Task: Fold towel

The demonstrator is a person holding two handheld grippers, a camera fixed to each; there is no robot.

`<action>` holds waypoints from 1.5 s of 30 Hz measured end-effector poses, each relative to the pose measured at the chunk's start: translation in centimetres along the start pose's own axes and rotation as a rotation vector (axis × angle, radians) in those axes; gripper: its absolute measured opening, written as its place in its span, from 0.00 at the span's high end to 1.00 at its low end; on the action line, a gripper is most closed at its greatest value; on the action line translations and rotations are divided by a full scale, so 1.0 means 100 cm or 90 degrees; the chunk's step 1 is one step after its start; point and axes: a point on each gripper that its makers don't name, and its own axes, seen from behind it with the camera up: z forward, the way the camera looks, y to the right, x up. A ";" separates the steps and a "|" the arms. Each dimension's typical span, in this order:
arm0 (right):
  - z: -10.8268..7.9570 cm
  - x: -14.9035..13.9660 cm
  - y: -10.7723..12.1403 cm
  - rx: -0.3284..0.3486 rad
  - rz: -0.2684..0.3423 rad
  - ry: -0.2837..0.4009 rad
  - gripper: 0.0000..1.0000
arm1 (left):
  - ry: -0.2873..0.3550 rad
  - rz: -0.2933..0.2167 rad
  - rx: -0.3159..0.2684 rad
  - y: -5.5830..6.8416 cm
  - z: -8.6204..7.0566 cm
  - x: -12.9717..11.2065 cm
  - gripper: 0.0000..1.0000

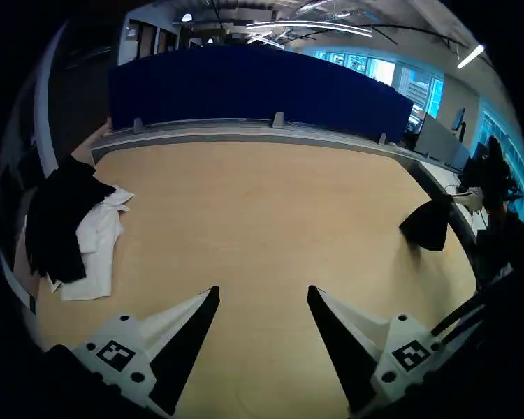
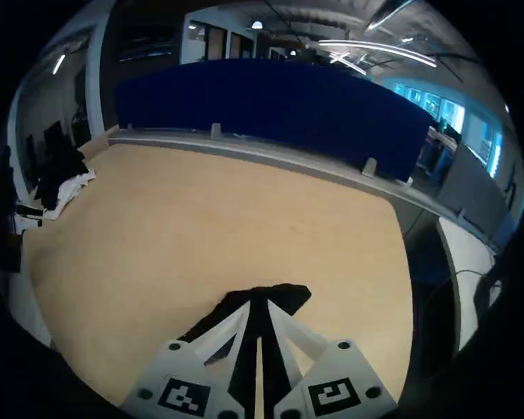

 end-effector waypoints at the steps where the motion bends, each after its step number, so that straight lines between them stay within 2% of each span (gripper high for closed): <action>1: -0.001 -0.006 0.002 -0.003 0.003 -0.005 0.98 | -0.001 0.000 0.000 0.001 0.000 -0.001 0.06; 11: -0.006 -0.065 0.019 -0.029 0.044 -0.051 0.98 | -0.001 0.007 0.000 0.003 -0.001 0.001 0.06; 26: -0.012 -0.143 0.025 -0.054 0.084 -0.117 0.98 | -0.002 0.015 0.004 0.001 -0.004 0.000 0.06; 35: -0.009 -0.172 0.034 -0.071 0.114 -0.145 0.98 | -0.002 0.020 0.003 0.004 -0.004 0.002 0.06; 45: -0.003 -0.187 0.033 -0.076 0.130 -0.163 0.98 | -0.002 0.021 0.003 0.006 -0.004 0.003 0.06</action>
